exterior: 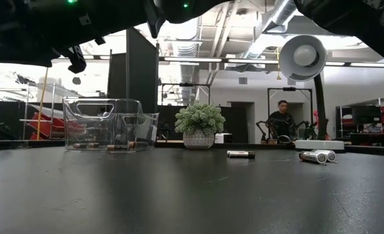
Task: Sort batteries
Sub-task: Put the silver and black battery into the bottom transparent bin, then move the bottom transparent bin to the center of the table
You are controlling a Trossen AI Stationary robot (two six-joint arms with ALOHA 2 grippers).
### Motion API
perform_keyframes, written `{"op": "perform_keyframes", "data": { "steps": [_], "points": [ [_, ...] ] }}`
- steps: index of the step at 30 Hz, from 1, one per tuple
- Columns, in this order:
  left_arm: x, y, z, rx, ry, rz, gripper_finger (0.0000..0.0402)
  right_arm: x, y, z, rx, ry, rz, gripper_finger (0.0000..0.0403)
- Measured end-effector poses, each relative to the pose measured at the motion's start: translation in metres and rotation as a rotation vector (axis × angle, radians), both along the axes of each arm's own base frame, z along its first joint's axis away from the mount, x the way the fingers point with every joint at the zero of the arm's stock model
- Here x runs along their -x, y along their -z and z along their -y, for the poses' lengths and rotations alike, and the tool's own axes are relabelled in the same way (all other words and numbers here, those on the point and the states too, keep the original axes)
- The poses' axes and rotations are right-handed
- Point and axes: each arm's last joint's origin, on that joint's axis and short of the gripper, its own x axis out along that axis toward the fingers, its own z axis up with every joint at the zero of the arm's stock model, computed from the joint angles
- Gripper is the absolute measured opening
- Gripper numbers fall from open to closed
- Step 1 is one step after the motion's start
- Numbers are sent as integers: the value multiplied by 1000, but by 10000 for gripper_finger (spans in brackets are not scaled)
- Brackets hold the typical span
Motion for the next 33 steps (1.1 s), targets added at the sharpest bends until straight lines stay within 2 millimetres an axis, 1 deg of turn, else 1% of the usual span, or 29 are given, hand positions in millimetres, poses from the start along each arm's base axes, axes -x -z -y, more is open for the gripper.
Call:
{"op": "perform_keyframes", "data": {
  "steps": [8,13,16,26,29,33],
  "points": [
    [0,0,0,0,0,0,77,0,0,0,1,0,3,120],
    [0,0,0,0,0,0,77,0,-2,-3,21,-12,20,129],
    [0,0,0,0,0,0,77,1,-4,-9,49,-31,44,130],
    [0,0,0,0,0,-4,77,5,-6,-27,48,-55,66,127],
    [0,1,0,-2,0,-10,77,7,-5,-34,57,-70,63,118],
    [0,5,0,-3,0,-38,77,10,-3,-42,70,-88,39,97]
  ]
}}
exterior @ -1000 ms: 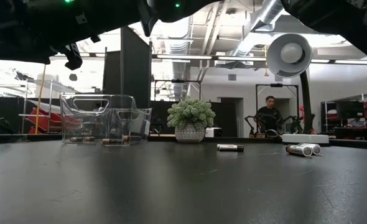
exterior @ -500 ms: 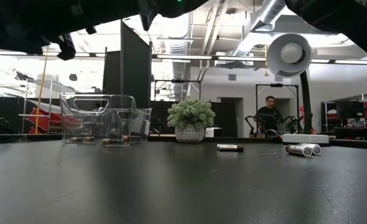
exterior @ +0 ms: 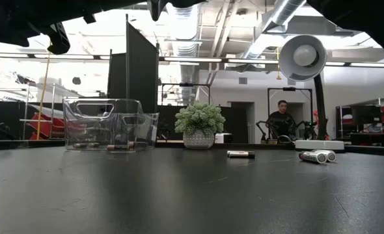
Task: Sort batteries
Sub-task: Move the bottom transparent bin to the center of the table
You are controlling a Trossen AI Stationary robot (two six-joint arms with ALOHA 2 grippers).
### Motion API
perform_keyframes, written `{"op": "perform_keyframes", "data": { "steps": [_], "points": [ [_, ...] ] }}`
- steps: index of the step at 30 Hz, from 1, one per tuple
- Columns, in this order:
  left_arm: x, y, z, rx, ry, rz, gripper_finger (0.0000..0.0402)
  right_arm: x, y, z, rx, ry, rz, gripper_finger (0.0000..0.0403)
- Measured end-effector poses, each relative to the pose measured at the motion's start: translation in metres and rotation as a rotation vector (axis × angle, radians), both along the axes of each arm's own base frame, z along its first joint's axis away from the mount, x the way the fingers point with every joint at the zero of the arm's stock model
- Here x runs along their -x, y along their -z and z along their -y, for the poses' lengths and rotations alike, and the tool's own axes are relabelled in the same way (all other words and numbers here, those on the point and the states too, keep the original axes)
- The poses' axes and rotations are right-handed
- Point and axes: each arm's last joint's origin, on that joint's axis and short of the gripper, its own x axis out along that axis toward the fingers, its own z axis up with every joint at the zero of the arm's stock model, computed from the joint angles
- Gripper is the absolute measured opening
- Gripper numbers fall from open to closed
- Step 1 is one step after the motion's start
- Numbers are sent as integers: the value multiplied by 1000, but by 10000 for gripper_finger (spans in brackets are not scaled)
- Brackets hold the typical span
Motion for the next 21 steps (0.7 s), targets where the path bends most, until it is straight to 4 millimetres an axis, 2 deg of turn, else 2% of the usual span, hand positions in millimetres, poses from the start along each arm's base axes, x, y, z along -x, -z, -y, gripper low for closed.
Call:
{"op": "perform_keyframes", "data": {
  "steps": [6,11,16,21],
  "points": [
    [-2,12,4,-1,65,-107,77,1,-2,-2,18,15,0,79],
    [-6,24,10,11,86,-221,77,6,-7,-3,55,80,-47,97],
    [-9,38,17,-20,134,-361,77,19,-26,-8,99,118,-106,131],
    [-13,54,24,-24,163,-540,78,39,-54,-18,221,195,-148,150]
  ]
}}
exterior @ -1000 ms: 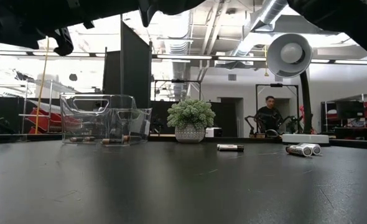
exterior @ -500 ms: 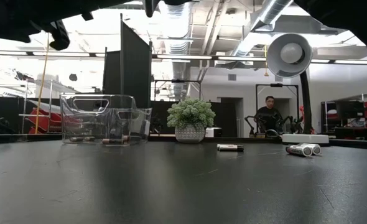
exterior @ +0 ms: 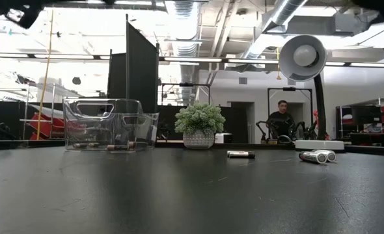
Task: Sort batteries
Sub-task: Move the bottom transparent bin to the center of the table
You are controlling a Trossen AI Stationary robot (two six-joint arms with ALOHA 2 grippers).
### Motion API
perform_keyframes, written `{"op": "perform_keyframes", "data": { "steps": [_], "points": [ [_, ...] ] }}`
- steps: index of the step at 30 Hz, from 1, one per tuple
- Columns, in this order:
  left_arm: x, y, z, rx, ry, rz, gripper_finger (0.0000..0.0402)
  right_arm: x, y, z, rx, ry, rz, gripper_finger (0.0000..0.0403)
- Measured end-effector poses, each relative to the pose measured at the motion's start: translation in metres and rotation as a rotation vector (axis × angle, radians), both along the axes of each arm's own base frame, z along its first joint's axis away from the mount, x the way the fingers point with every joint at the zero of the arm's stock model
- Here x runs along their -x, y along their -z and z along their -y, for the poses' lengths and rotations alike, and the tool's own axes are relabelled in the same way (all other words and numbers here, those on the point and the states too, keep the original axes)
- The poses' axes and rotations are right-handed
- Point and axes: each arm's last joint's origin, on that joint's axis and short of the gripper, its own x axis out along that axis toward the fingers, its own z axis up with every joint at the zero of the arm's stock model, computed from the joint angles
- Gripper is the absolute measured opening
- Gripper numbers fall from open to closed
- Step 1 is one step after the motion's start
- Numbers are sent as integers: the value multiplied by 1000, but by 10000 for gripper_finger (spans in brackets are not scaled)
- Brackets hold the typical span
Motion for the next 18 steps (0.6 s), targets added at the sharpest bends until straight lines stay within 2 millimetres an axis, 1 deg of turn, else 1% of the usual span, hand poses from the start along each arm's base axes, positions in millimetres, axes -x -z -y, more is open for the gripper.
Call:
{"op": "perform_keyframes", "data": {
  "steps": [4,8,11,14,18],
  "points": [
    [-2,15,6,-2,-13,-179,88,15,-22,-6,65,30,-18,152],
    [-5,30,10,-55,-71,-337,109,25,-35,-10,94,52,-24,150],
    [-7,39,13,-92,-103,-437,125,26,-36,-10,113,73,-22,149],
    [-8,45,17,-99,-96,-521,139,26,-34,-10,117,73,-31,148],
    [-10,50,21,-96,-79,-594,145,26,-32,-6,112,90,-52,148]
  ]
}}
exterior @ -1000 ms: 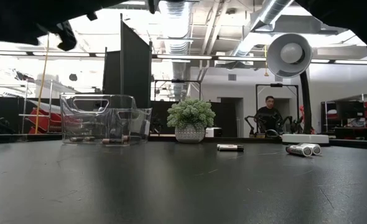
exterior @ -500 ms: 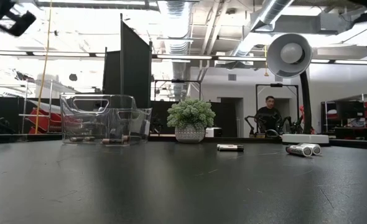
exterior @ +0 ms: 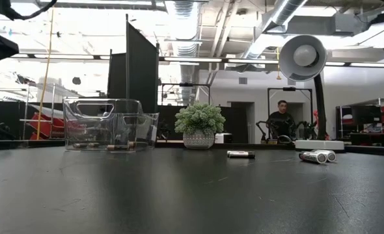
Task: Sort batteries
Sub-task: Move the bottom transparent bin to the center of the table
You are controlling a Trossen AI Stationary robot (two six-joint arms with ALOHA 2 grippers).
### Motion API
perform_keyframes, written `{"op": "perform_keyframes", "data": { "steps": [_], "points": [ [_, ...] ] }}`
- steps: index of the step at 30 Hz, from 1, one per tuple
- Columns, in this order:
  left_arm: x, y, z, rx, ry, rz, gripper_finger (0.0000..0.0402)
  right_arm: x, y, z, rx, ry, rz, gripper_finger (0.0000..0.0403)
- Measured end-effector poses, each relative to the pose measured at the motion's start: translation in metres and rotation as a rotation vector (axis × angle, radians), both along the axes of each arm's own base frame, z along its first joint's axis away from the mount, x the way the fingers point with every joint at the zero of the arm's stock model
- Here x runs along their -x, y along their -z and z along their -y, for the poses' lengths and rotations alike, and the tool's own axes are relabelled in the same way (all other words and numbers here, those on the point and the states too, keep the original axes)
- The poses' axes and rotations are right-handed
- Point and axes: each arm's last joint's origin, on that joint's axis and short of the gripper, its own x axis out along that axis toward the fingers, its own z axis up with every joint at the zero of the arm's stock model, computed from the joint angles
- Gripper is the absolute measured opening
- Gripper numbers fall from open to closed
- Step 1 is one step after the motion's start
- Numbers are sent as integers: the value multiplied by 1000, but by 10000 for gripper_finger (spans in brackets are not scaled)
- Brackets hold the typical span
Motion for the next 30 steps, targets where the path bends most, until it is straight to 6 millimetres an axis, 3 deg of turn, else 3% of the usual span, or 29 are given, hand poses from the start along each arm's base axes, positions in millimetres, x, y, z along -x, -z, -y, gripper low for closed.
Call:
{"op": "perform_keyframes", "data": {
  "steps": [8,22,30],
  "points": [
    [-4,4,0,-24,-28,-25,120,0,1,1,22,-8,-12,148],
    [-13,3,-7,-19,-98,-16,8,2,2,-3,27,-14,-18,148],
    [-25,-1,-7,6,-60,77,8,8,3,-12,59,0,-34,148]
  ]
}}
